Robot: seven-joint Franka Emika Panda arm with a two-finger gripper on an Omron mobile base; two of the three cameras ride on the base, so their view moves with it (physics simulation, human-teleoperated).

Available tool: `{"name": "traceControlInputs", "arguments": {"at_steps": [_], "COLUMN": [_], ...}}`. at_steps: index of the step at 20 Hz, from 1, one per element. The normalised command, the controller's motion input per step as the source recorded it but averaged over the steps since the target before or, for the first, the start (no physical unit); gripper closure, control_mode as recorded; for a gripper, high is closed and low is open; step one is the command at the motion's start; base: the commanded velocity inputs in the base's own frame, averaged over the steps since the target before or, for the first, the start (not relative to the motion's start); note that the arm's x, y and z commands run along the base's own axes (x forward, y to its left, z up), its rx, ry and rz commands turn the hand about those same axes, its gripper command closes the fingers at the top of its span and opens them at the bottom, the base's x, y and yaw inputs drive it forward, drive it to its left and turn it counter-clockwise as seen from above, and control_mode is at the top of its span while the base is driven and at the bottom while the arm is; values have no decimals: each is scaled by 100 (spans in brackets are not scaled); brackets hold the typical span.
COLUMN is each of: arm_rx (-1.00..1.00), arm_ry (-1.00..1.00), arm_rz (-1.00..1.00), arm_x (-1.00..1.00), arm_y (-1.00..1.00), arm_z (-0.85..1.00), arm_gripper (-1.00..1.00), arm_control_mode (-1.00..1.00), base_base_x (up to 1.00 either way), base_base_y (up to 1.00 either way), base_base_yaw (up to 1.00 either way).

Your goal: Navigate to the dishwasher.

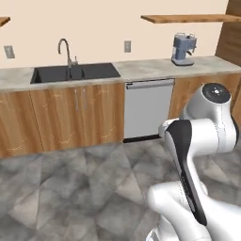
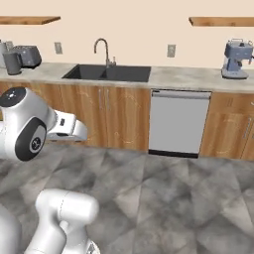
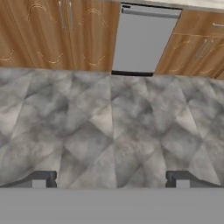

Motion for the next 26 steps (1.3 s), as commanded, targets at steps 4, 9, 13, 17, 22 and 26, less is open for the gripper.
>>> {"name": "traceControlInputs", "arguments": {"at_steps": [4,9,13,17,22,26], "arm_rx": [0,0,0,0,0,0], "arm_ry": [0,0,0,0,0,0], "arm_rz": [0,0,0,0,0,0], "arm_x": [0,0,0,0,0,0], "arm_y": [0,0,0,0,0,0], "arm_z": [0,0,0,0,0,0], "arm_gripper": [-100,-100,-100,-100,-100,-100], "arm_control_mode": [100,100,100,100,100,100], "base_base_x": [100,100,100,100,100,100], "base_base_y": [-100,-69,-5,4,-27,-20], "base_base_yaw": [12,10,1,0,-5,-3]}}
